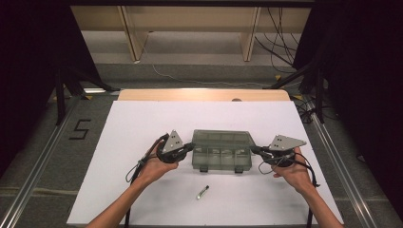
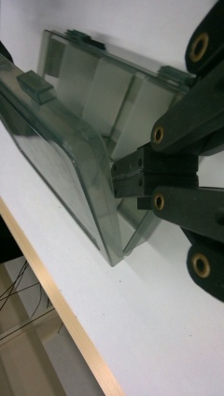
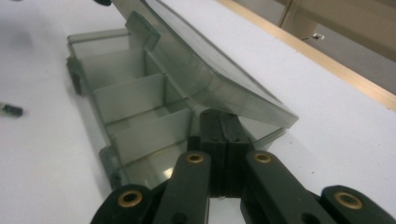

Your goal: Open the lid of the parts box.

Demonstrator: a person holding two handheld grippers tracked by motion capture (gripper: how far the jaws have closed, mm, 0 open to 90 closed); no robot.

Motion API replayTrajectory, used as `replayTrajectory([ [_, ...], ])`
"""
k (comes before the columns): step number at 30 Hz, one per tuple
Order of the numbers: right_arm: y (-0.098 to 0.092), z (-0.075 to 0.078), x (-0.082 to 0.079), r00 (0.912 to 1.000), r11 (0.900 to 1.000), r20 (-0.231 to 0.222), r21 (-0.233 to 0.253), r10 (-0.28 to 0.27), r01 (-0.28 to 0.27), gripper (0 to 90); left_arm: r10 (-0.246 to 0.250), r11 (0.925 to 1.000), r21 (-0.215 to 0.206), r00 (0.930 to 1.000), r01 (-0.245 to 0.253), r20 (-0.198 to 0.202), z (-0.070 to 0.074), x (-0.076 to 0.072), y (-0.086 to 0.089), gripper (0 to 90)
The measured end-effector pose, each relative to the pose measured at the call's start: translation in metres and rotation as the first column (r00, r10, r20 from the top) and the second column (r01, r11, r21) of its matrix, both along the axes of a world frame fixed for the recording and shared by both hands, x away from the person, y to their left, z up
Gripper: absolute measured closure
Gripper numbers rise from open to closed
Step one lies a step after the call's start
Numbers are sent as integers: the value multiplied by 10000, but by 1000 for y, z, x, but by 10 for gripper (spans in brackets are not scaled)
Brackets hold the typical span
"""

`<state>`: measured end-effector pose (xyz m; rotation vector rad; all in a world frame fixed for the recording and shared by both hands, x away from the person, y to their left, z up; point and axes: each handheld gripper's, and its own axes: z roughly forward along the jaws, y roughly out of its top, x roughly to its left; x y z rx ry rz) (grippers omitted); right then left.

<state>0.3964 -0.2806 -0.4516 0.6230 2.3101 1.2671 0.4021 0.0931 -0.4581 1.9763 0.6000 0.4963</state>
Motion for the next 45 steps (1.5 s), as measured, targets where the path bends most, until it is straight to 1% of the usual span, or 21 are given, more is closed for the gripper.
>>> replayTrajectory([
  [3,-1,2,3,10000,10000,-15,16,-46,46,900,-14,10000,41,9999,14,120,2,1,-3,895],
  [4,-2,2,4,10000,10000,26,42,-58,58,900,34,10000,-43,9999,-33,105,4,2,-5,895],
  [5,-1,2,5,9999,9997,107,241,-94,91,900,50,10000,-67,10000,-49,87,4,3,-6,895],
  [6,-1,4,7,9999,9999,93,124,-89,88,900,6,9997,-249,10000,-5,48,6,5,-6,895],
  [9,1,3,9,9996,9997,212,185,-168,164,900,74,9998,-209,9999,-72,82,6,7,-5,895],
  [13,3,6,13,9995,9996,228,189,-200,196,900,233,9991,-357,9995,-226,207,8,13,-6,895],
  [14,4,5,14,9990,9990,296,303,-341,332,900,257,9990,-381,9994,-249,219,8,14,-7,895],
  [15,3,5,16,9991,9993,241,166,-344,340,900,264,9988,-408,9994,-255,234,7,15,-8,895],
  [16,4,5,18,9979,9982,395,325,-511,498,900,314,9989,-370,9991,-303,289,7,18,-9,895],
  [17,4,5,18,9979,9982,395,325,-511,498,900,314,9989,-370,9991,-303,289,7,18,-9,895],
  [18,4,6,21,9978,9973,397,514,-536,515,900,377,9985,-406,9988,-364,324,7,20,-9,895],
  [21,4,8,22,9986,9984,313,383,-438,426,900,444,9980,-470,9984,-427,345,9,22,-9,895],
  [22,6,8,24,9971,9979,566,414,-516,493,900,491,9977,-486,9982,-474,345,9,22,-9,895],
  [24,6,10,25,9978,9985,464,288,-477,464,900,508,9976,-485,9981,-491,338,9,22,-9,895],
  [31,10,6,28,9970,9978,518,369,-568,549,900,460,9974,-580,9981,-436,420,9,23,-8,895],
  [36,9,8,25,9987,9982,327,461,-403,388,900,394,9983,-445,9978,-370,531,9,22,-8,895],
  [38,10,7,22,9993,9979,99,532,-367,361,900,363,9984,-447,9981,-340,505,9,22,-8,895],
  [42,6,11,20,9994,9983,-23,478,-339,340,888,340,9982,-513,9985,-318,419,10,23,-7,895],
  [43,5,11,20,9991,9974,-245,615,-356,371,863,341,9982,-509,9985,-320,419,9,22,-7,895],
  [44,3,11,19,9975,9977,-648,592,-284,323,850,347,9981,-517,9986,-326,407,10,22,-7,895],
  [45,1,9,18,9973,9980,-651,505,-340,373,838,329,9981,-540,9986,-307,409,10,22,-7,895],
])
